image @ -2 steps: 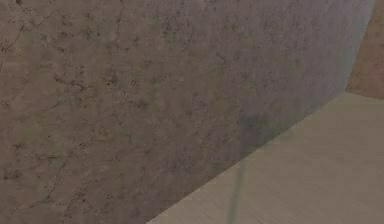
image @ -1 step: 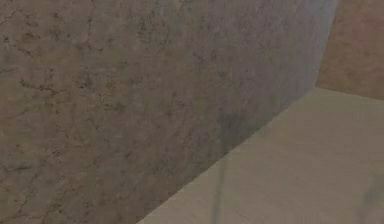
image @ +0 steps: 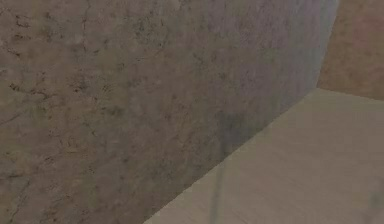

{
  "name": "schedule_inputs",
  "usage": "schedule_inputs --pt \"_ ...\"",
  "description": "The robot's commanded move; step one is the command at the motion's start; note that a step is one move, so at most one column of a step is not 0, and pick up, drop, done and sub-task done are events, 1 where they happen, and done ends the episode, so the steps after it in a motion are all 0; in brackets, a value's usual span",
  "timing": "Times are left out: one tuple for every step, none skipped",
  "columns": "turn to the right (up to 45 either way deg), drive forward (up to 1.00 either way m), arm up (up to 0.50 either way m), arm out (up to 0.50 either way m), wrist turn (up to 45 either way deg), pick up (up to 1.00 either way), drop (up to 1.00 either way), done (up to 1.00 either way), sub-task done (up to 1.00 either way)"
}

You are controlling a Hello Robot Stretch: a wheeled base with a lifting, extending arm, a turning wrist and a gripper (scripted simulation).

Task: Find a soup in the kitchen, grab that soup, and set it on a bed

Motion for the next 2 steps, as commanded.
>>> schedule_inputs --pt "39.0 0.00 0.00 0.00 0.0 0.00 0.00 0.00 0.00" --pt "0.0 0.75 0.00 0.00 0.0 0.00 0.00 0.00 0.00"
